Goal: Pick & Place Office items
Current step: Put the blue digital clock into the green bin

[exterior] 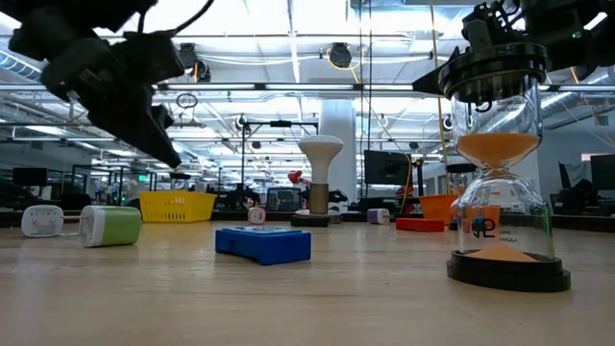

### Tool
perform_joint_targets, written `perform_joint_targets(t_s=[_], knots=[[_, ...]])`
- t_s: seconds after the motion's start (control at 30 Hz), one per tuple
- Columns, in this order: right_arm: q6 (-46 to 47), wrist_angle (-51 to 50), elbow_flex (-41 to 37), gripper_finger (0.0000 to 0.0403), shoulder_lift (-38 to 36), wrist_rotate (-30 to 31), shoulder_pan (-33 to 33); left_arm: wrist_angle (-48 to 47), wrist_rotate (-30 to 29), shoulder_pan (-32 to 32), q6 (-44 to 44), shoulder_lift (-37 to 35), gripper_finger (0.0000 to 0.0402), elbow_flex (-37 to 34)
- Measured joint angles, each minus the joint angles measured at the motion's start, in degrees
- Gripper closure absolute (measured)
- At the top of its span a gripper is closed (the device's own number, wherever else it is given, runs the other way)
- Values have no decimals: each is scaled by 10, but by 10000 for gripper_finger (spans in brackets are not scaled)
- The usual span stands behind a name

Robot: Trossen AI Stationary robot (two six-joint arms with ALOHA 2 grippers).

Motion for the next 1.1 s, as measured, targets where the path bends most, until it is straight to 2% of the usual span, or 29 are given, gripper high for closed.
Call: perform_joint_targets(t_s=[0.13,0.27,0.43,0.67,0.8,0.97,1.1], knots=[[0,3,0,397,0,0,0,32,-47,-42,1,38,370,15],[0,3,0,397,0,0,0,57,-59,-58,8,85,360,51],[0,3,0,397,0,0,0,118,-58,-68,57,155,302,85],[0,-1,0,397,0,0,0,211,10,-64,92,249,197,109],[0,0,0,397,0,0,0,224,30,-64,128,288,149,128],[0,0,0,397,0,0,0,222,31,-64,157,325,115,152],[0,-1,0,397,0,0,0,221,83,-64,178,349,108,166]])
